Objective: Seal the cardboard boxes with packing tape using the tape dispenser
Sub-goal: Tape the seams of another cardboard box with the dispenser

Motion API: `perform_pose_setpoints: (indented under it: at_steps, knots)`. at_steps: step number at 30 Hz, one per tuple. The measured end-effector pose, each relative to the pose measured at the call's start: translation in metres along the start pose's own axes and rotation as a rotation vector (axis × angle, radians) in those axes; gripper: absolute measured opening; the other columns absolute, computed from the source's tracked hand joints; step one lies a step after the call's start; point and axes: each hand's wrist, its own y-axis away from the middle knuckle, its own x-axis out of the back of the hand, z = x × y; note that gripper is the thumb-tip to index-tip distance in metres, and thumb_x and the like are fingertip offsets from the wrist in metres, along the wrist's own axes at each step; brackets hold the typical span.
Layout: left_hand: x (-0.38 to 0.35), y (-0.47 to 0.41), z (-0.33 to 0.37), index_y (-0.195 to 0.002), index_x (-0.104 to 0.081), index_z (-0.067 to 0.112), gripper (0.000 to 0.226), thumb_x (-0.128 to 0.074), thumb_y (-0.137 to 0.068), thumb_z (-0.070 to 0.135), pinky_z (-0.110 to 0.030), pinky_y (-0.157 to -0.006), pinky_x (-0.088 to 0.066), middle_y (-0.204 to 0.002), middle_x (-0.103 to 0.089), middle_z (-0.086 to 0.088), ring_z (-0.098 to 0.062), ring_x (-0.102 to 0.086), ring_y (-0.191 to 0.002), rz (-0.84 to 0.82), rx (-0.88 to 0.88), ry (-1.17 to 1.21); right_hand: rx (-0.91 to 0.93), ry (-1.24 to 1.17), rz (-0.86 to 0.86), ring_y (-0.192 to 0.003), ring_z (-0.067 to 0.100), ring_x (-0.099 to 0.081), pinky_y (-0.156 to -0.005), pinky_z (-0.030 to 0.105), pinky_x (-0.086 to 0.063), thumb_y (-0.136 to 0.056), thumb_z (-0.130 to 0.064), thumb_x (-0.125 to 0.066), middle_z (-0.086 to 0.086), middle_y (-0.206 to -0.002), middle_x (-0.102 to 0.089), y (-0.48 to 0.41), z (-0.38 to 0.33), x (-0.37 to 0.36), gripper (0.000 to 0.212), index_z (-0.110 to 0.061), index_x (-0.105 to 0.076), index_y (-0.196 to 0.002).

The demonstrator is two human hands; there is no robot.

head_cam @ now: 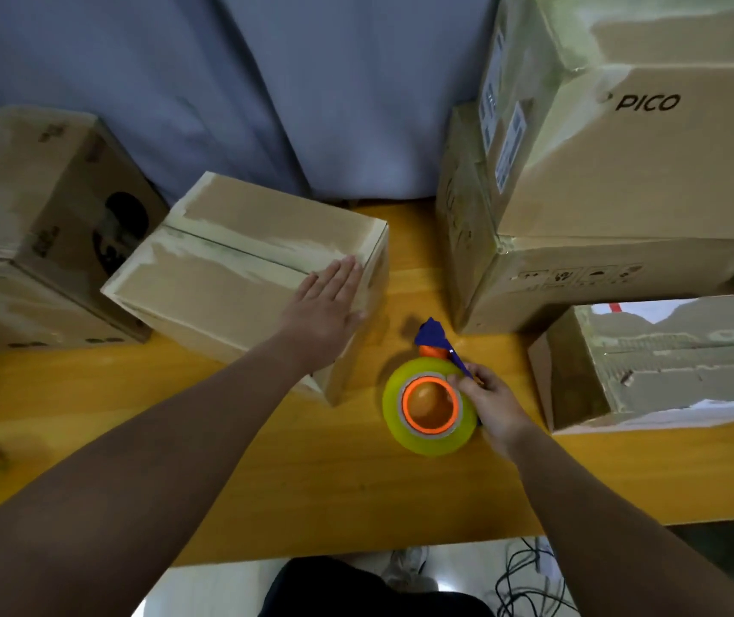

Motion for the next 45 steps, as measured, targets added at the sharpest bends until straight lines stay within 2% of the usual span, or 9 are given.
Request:
perform_pose_setpoints:
  at_steps: [3, 7, 10, 16, 23, 28, 35, 41, 45]
  knots:
    - [-0.001, 0.000, -0.001, -0.151, 0.008, 0.018, 0.061, -0.021, -0.103, 0.040, -0.029, -0.117, 0.007, -0.159, 0.011, 0.002, -0.011, 0.012, -0.145, 0.005, 0.003, -0.003, 0.061, 0.137, 0.037, -0.094, 0.015, -0.063, -0.073, 0.023, -0.049, -0.093, -0.022, -0.061, 0.007, -0.112, -0.067, 0.001, 0.005, -0.002, 0.029, -0.013, -0.061, -0.120]
    - [-0.001, 0.000, -0.001, -0.151, 0.009, 0.018, 0.060, -0.019, -0.103, 0.040, -0.030, -0.117, 0.008, -0.159, 0.012, 0.002, -0.011, 0.013, -0.145, 0.001, 0.000, -0.006, 0.430, 0.817, 0.332, -0.126, 0.024, -0.044, -0.102, 0.030, -0.038, -0.090, -0.023, -0.065, 0.010, -0.135, -0.048, 0.006, -0.001, -0.017, 0.051, -0.011, -0.049, -0.137]
    - [0.000, -0.001, 0.000, -0.151, 0.010, 0.018, 0.060, -0.019, -0.102, 0.040, -0.029, -0.116, 0.009, -0.159, 0.012, 0.002, -0.011, 0.013, -0.145, 0.000, 0.000, -0.005, 0.742, 0.582, 0.200, -0.127, 0.008, -0.037, -0.105, 0.019, -0.031, -0.092, -0.024, -0.063, -0.002, -0.136, -0.041, 0.014, -0.040, -0.058, 0.055, -0.015, -0.042, -0.141]
    - [0.001, 0.000, 0.002, -0.150, 0.012, 0.017, 0.060, -0.016, -0.102, 0.040, -0.030, -0.117, 0.008, -0.159, 0.014, 0.001, -0.012, 0.014, -0.145, 0.011, 0.001, -0.044, 0.269, 0.406, -0.289, -0.111, 0.004, -0.051, -0.085, 0.017, -0.037, -0.093, -0.046, -0.054, -0.013, -0.111, -0.061, -0.007, -0.107, -0.091, 0.029, -0.025, -0.062, -0.111]
    - [0.005, 0.001, -0.006, -0.150, 0.014, 0.016, 0.080, -0.041, -0.093, 0.031, -0.028, -0.115, 0.013, -0.158, 0.018, -0.001, -0.009, 0.020, -0.142, -0.039, -0.075, -0.021, 0.286, 0.649, -0.303, -0.066, 0.004, -0.054, -0.072, 0.023, -0.041, -0.085, -0.031, -0.071, -0.010, -0.063, -0.063, -0.027, -0.115, -0.071, 0.019, -0.020, -0.067, -0.069]
    - [0.008, 0.010, -0.022, -0.148, 0.018, 0.015, 0.090, -0.024, -0.078, 0.053, -0.027, -0.113, 0.015, -0.157, 0.019, -0.004, -0.007, 0.026, -0.137, -0.043, -0.073, -0.038, 0.340, 0.751, -0.213, -0.084, 0.019, -0.062, -0.081, 0.032, -0.047, -0.085, -0.027, -0.072, 0.009, -0.080, -0.069, -0.038, -0.104, -0.083, 0.022, -0.010, -0.066, -0.073]
    - [0.005, 0.010, -0.025, -0.148, 0.016, 0.015, 0.091, -0.018, -0.077, 0.060, -0.028, -0.116, 0.012, -0.157, 0.019, -0.001, -0.004, 0.024, -0.136, -0.049, -0.076, -0.059, 0.410, 0.773, 0.001, -0.072, 0.014, -0.048, -0.059, 0.026, -0.035, -0.077, -0.028, -0.079, -0.003, -0.079, -0.050, -0.054, -0.070, -0.114, 0.040, -0.013, -0.045, -0.091]
    - [0.004, 0.012, -0.029, -0.150, 0.010, 0.013, 0.089, -0.010, -0.079, 0.062, -0.022, -0.114, 0.017, -0.157, 0.017, -0.001, -0.003, 0.022, -0.138, -0.013, -0.117, -0.002, 0.568, 0.618, 0.164, -0.118, 0.021, -0.049, -0.093, 0.016, -0.034, -0.088, 0.003, -0.055, 0.009, -0.128, -0.050, -0.021, -0.049, -0.131, 0.041, -0.010, -0.053, -0.128]
    - [0.009, 0.021, -0.034, -0.151, 0.002, 0.014, 0.074, -0.016, -0.090, 0.051, -0.020, -0.112, 0.015, -0.159, 0.009, -0.002, -0.005, 0.017, -0.140, 0.018, -0.049, 0.200, 0.406, 0.232, 0.106, -0.127, 0.017, -0.048, -0.109, 0.028, -0.036, -0.097, -0.018, -0.050, 0.003, -0.136, -0.054, -0.001, -0.068, -0.133, 0.039, -0.012, -0.052, -0.135]
